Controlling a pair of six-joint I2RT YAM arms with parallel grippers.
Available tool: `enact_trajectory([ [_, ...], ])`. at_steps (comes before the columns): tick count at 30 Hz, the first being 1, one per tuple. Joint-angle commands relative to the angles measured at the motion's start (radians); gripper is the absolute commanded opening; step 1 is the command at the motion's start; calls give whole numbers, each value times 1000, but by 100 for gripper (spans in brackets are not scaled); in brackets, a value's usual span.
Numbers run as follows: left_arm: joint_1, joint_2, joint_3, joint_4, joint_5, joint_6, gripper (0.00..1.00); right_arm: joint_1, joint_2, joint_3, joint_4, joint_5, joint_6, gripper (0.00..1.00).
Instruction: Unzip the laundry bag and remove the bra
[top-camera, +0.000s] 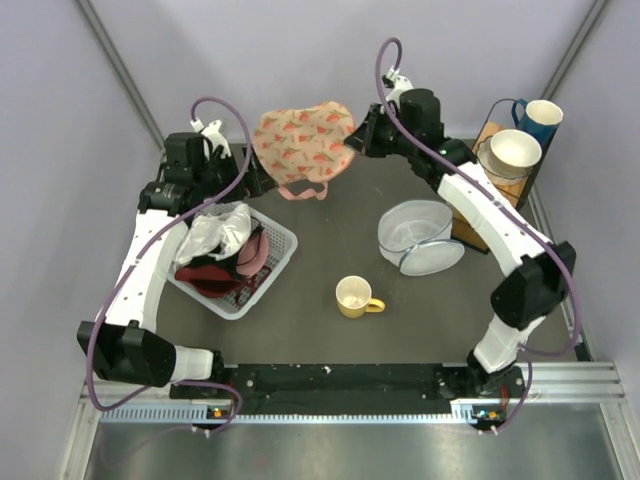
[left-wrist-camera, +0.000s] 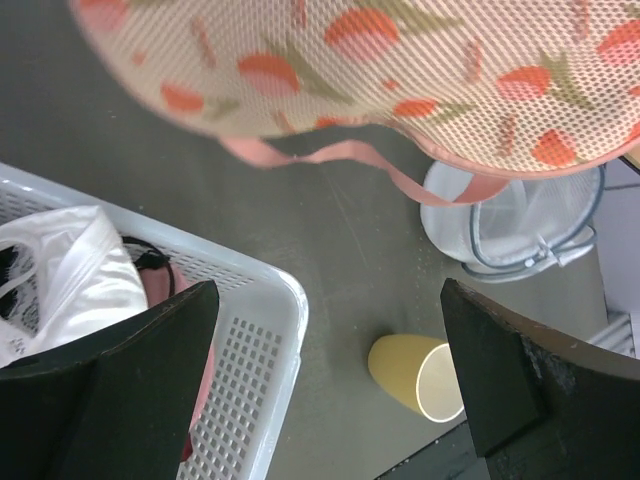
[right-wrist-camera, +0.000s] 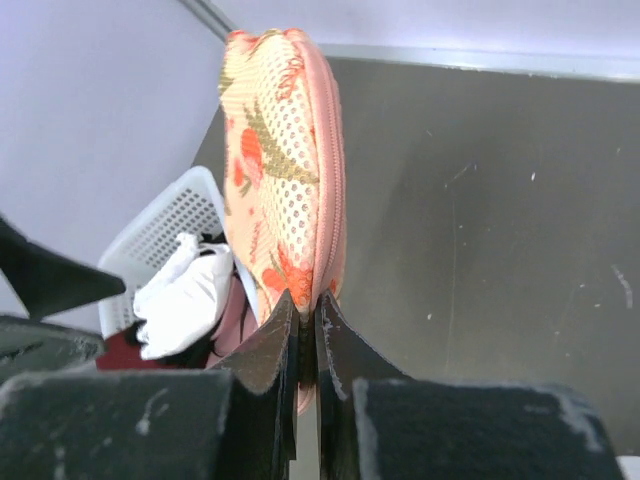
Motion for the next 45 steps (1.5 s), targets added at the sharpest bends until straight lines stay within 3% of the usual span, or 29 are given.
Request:
enact_trajectory([
  [1,-4,-39,-21,101,137,51,99,5,-120,-67,-38,-15,-205,0],
  [5,-24,-70,-22,138,148,90,99,5,-196,-75,-129,-20,-431,0],
  [9,-33,-61,-7,169,120,104,99,4,-276,-124,-136,-3,-537,0],
  [12,-33,-59,-5,170,123,128,99,5,-316,-156,-135,-30,-558,0],
  [18,-33,-67,-2,169,238,257,99,-13,-367,-196,-138,-199,-603,0],
  [24,-33,-78,36,132,261,355,99,-75,-374,-207,-155,-392,-638,0],
  [27,-35,-89,38,204,346,331,99,-93,-339,-161,-178,-448,-570,0],
  [29,-40,-81,44,236,360,291,99,-105,-315,-133,-190,-388,-467,0],
  [32,-58,-20,103,189,306,269,99,-156,-250,-67,-224,-290,-265,0],
  [35,-64,22,101,150,218,233,99,-211,-192,-38,-215,-366,-75,0],
  [38,-56,16,44,143,118,167,99,-213,-187,-49,-186,-368,-2,0],
  [44,86,-76,-137,253,208,36,99,-280,-224,-124,-8,-486,144,0],
  [45,111,-81,-158,282,285,-5,99,-303,-227,-141,14,-515,162,0],
])
